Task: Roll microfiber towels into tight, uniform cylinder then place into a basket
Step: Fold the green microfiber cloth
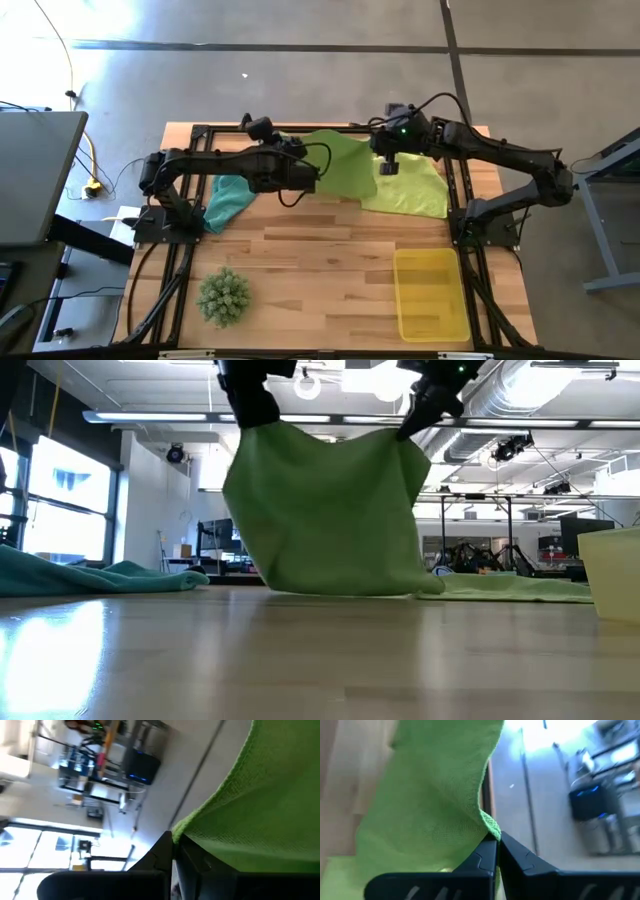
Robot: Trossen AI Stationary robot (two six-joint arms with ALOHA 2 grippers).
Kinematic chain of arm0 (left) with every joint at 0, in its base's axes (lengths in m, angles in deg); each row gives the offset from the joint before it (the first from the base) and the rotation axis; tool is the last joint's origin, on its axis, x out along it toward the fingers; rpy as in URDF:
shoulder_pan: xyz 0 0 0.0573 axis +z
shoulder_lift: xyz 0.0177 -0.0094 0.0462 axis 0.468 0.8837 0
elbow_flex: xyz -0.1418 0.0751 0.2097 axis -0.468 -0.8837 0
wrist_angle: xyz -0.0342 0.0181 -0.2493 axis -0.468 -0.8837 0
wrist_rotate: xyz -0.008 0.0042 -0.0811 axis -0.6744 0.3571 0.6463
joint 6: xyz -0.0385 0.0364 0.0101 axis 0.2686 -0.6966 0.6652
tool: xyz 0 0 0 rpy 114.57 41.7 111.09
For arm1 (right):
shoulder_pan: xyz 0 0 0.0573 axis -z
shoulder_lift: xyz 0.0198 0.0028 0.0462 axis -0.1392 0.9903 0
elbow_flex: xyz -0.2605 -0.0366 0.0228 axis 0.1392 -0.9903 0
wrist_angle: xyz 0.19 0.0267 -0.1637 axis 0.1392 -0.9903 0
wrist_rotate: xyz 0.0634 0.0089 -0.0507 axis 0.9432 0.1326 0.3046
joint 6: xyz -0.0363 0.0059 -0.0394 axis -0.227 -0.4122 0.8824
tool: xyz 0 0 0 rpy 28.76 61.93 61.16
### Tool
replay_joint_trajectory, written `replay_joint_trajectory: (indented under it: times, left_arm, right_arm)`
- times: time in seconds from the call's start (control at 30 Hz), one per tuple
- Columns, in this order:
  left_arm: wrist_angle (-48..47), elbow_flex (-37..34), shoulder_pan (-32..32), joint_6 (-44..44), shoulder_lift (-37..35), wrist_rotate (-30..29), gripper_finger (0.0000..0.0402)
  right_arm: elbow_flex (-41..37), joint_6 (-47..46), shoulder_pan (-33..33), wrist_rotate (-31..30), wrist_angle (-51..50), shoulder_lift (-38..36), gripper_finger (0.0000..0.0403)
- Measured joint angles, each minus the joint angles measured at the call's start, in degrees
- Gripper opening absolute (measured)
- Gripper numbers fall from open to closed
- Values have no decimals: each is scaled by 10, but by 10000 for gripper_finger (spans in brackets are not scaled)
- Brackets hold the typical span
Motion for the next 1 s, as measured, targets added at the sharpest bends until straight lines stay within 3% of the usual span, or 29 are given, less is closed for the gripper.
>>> replay_joint_trajectory:
  times: [0.13,0.2,0.27,0.33,0.4,0.5,0.57,0.63,0.73,0.8,0.87,0.97,1.0]
  left_arm:
    - [1,0,20,3,-4,-22,3]
    - [12,0,26,-10,-7,60,3]
    - [19,0,26,-33,-6,183,3]
    - [18,0,25,-57,-7,246,3]
    - [18,0,20,-61,-9,208,3]
    - [7,0,21,31,-9,13,3]
    - [7,1,19,70,-11,-29,3]
    - [17,6,11,39,-12,56,3]
    - [38,9,-7,-63,-12,263,3]
    - [54,9,-17,-121,-11,302,3]
    - [48,9,-21,-130,-11,212,3]
    - [18,9,-13,-18,-12,-55,3]
    - [14,9,-11,25,-13,-107,3]
  right_arm:
    - [0,57,0,-20,65,0,0]
    - [1,37,-4,3,83,0,0]
    - [10,38,-8,79,47,0,0]
    - [16,79,-9,141,13,0,0]
    - [16,116,-8,116,21,0,0]
    - [17,69,-3,-34,103,1,0]
    - [19,25,-3,-78,116,3,0]
    - [18,9,-9,-43,78,2,0]
    - [18,44,-19,59,14,2,0]
    - [17,119,-21,95,-8,5,0]
    - [17,159,-18,61,24,9,0]
    - [17,105,-11,-85,151,22,0]
    - [17,69,-10,-127,171,25,0]
